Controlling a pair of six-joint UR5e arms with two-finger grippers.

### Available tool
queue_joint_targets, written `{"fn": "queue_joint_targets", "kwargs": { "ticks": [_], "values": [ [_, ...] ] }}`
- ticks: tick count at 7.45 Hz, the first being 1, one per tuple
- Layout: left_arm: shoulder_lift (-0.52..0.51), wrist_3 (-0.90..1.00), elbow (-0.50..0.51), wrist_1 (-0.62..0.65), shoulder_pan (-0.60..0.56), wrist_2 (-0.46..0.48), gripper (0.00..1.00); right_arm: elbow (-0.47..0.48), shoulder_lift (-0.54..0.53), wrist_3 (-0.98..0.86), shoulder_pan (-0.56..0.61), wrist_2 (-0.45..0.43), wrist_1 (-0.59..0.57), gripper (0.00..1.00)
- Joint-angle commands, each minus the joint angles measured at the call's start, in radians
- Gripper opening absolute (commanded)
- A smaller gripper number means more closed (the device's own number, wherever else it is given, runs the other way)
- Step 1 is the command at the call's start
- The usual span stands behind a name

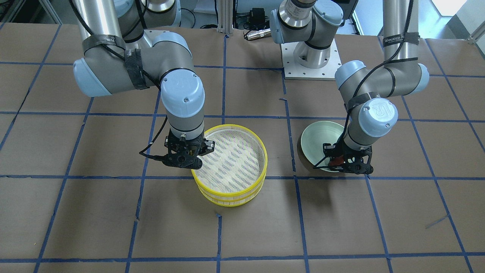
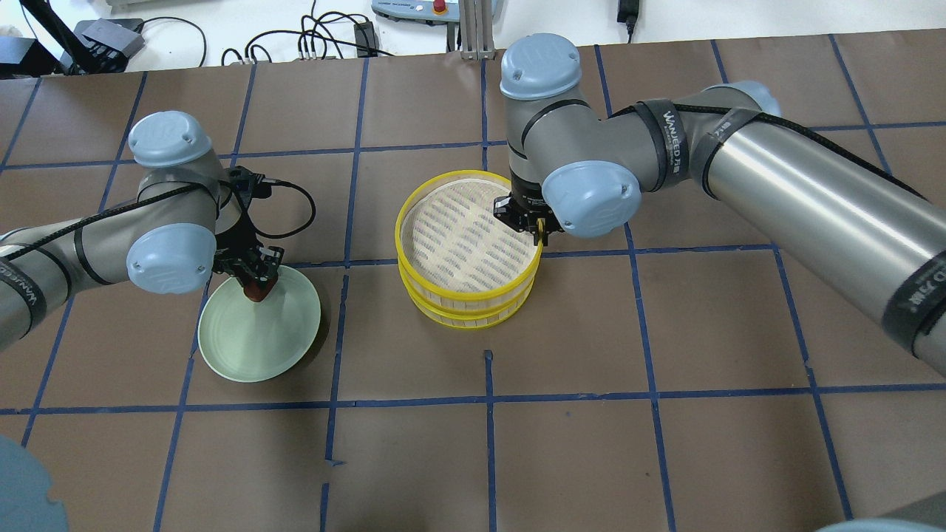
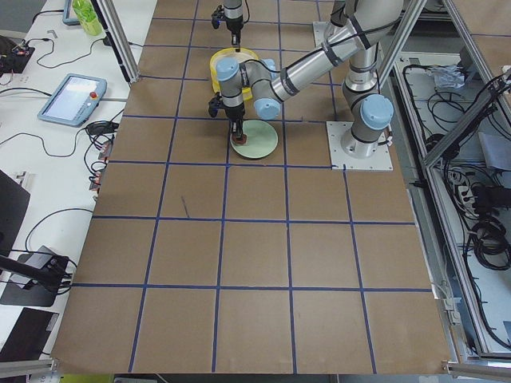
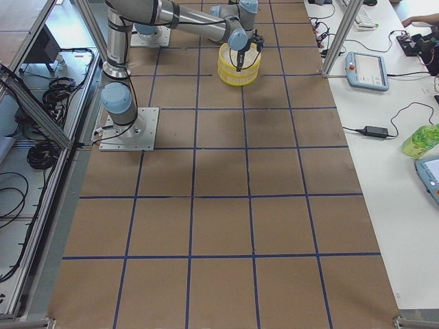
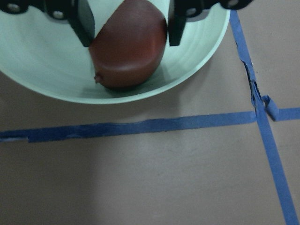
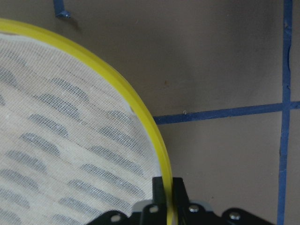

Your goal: Stack buns with steamer

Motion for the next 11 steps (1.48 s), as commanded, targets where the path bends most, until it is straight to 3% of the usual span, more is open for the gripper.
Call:
{"fn": "queue_joint_targets", "kwargs": {
  "ticks": [1, 2, 3, 5, 7, 9, 11],
  "values": [
    [0.098, -0.007, 0.032, -0.017, -0.05, -0.022, 0.02, -0.002, -0.009, -0.001, 0.002, 0.001, 0.003, 0.16],
    [0.13, -0.011, 0.074, -0.068, -0.061, -0.05, 0.02, 0.0, -0.009, 0.002, 0.002, -0.001, 0.002, 0.45],
    [0.144, -0.06, 0.133, -0.137, -0.078, -0.102, 0.02, -0.006, -0.009, 0.013, 0.002, 0.011, 0.005, 0.99],
    [0.169, -0.109, 0.253, -0.246, -0.127, -0.165, 0.02, -0.01, -0.03, 0.012, 0.002, 0.013, 0.006, 1.0],
    [0.21, -0.119, 0.296, -0.287, -0.158, -0.221, 0.02, -0.06, -0.074, -0.004, -0.043, 0.013, 0.061, 1.0],
    [0.192, -0.236, 0.295, -0.267, -0.231, -0.251, 0.02, -0.14, -0.18, -0.042, -0.167, 0.042, 0.257, 1.0],
    [0.099, -0.35, 0.284, -0.093, -0.348, -0.265, 0.04, -0.163, -0.281, -0.091, -0.25, 0.048, 0.386, 1.0]
  ]
}}
